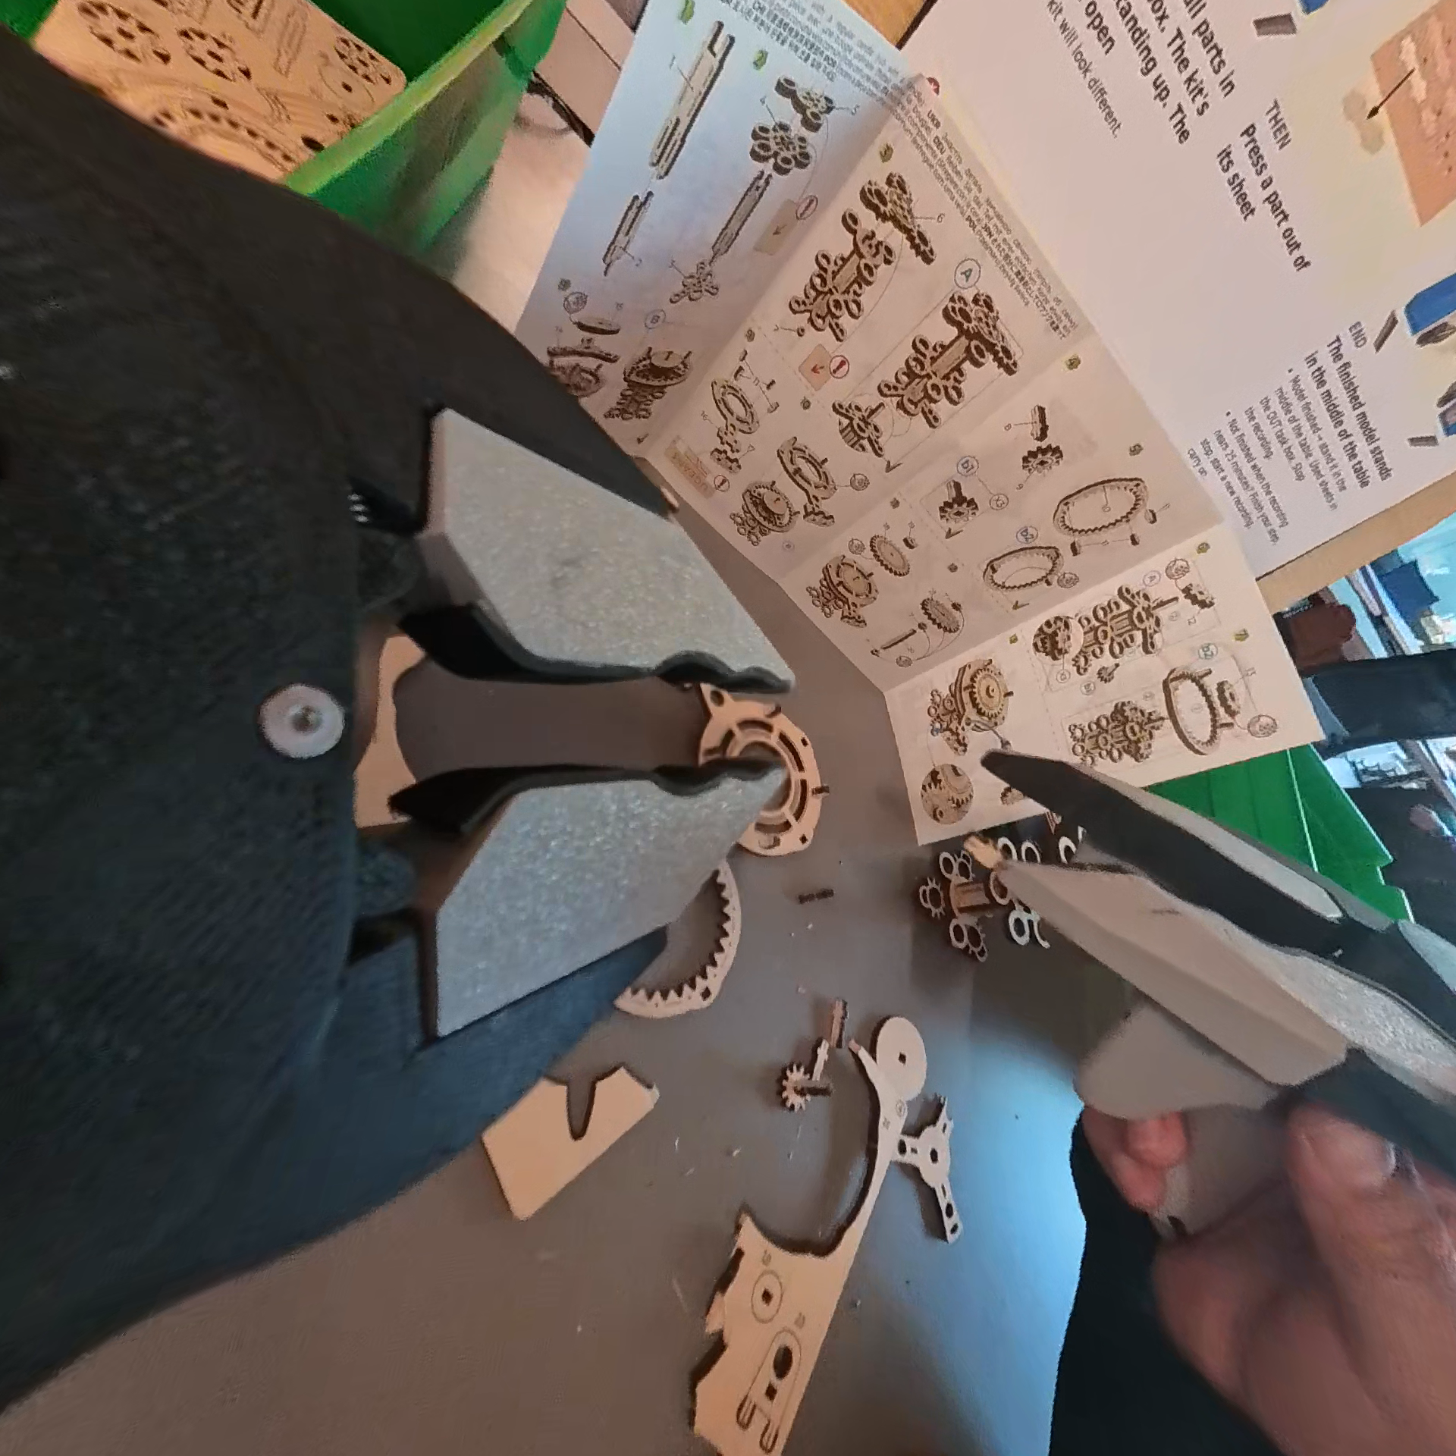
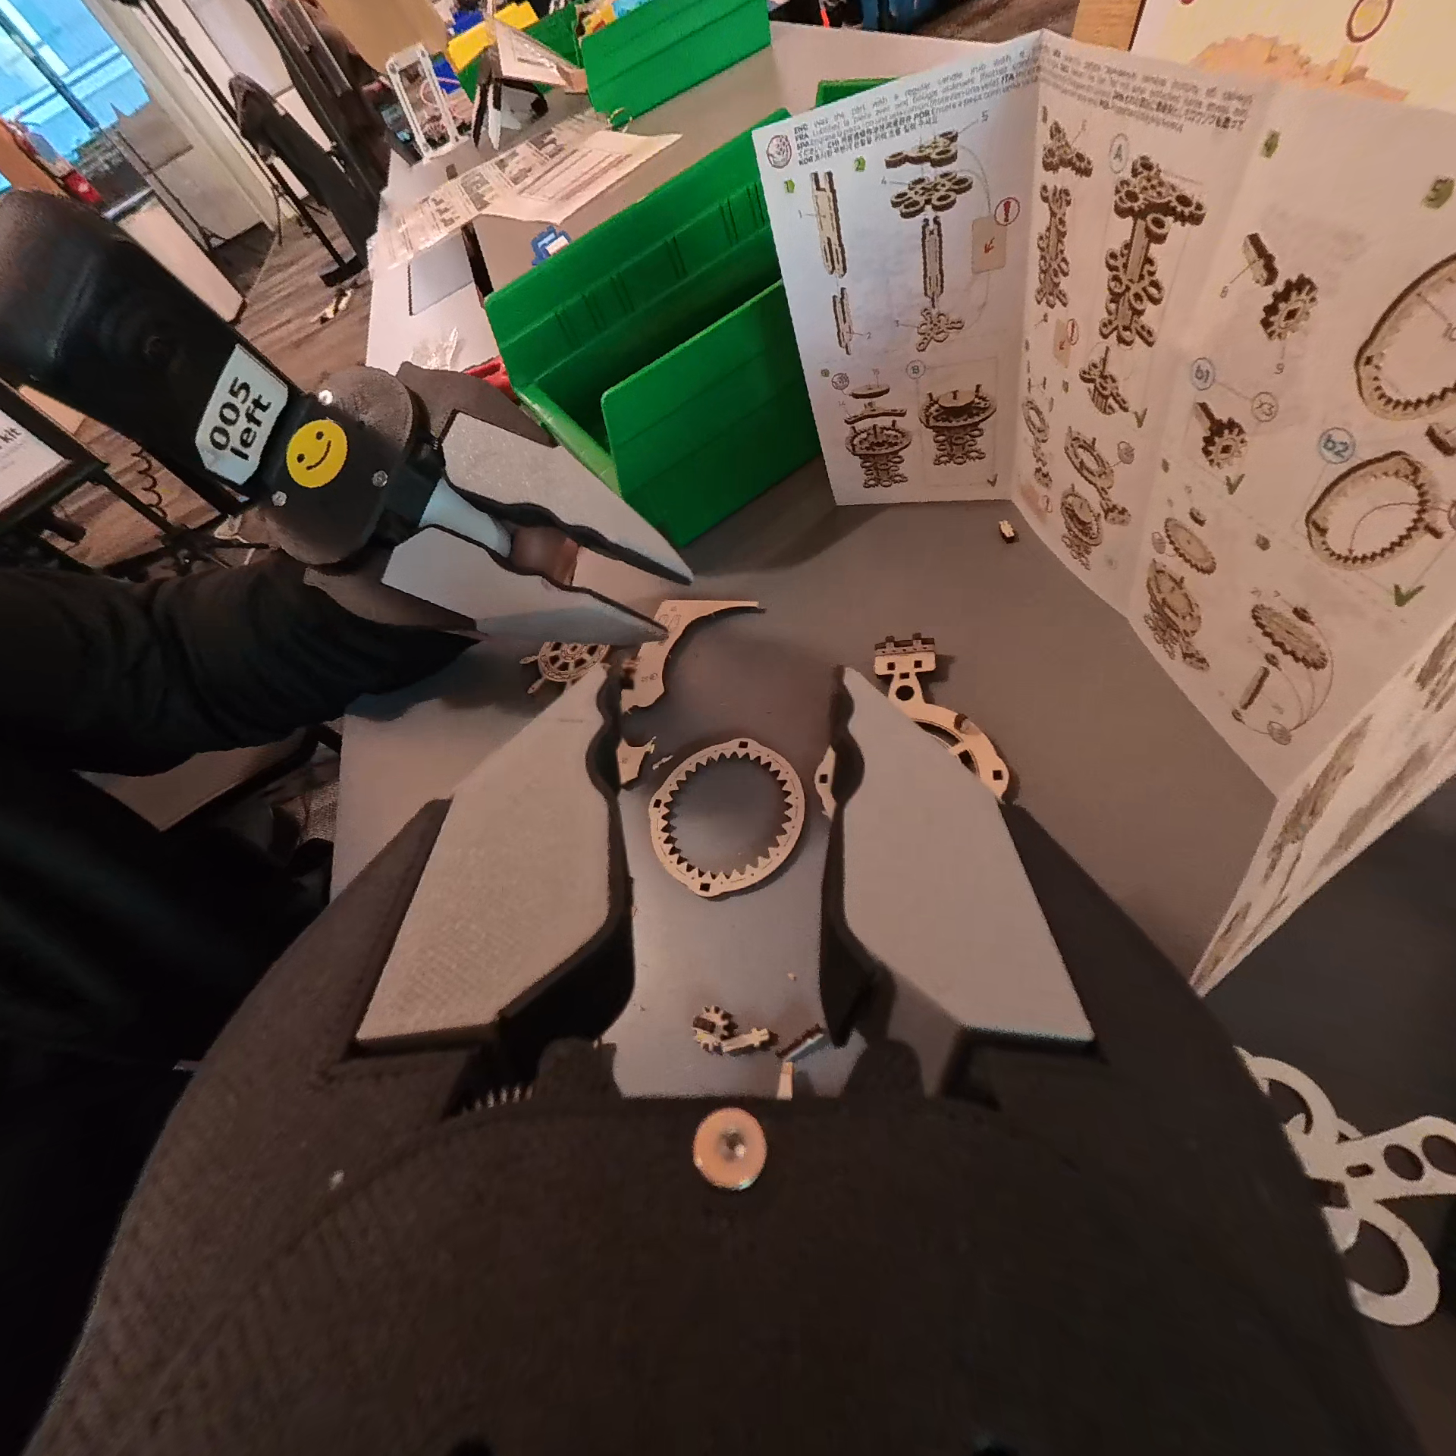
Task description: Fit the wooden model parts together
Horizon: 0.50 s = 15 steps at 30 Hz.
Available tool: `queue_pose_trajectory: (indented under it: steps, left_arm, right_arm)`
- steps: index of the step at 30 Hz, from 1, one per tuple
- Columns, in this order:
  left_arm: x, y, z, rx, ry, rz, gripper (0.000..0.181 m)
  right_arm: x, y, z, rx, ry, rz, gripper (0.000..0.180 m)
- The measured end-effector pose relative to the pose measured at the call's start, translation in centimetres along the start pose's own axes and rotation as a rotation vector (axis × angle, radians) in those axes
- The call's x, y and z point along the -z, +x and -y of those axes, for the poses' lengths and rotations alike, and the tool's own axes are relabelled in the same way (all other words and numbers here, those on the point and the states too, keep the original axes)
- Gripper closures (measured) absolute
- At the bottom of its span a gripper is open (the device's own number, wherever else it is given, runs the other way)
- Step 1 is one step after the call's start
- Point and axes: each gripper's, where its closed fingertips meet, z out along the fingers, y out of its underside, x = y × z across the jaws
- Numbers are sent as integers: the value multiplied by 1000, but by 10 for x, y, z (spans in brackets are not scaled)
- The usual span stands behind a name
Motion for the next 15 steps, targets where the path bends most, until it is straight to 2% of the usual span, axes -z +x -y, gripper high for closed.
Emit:
queue_pose_trajectory:
  steps: [7,12,15]
  left_arm:
    - [12,-29,6,119,45,61,171]
    - [18,-16,18,146,104,-52,170]
    - [23,-20,16,153,89,-66,171]
  right_arm:
    - [2,0,2,-7,15,12,130]
    - [-5,-8,-6,34,-24,52,127]
    - [-11,-12,-16,117,-82,61,125]
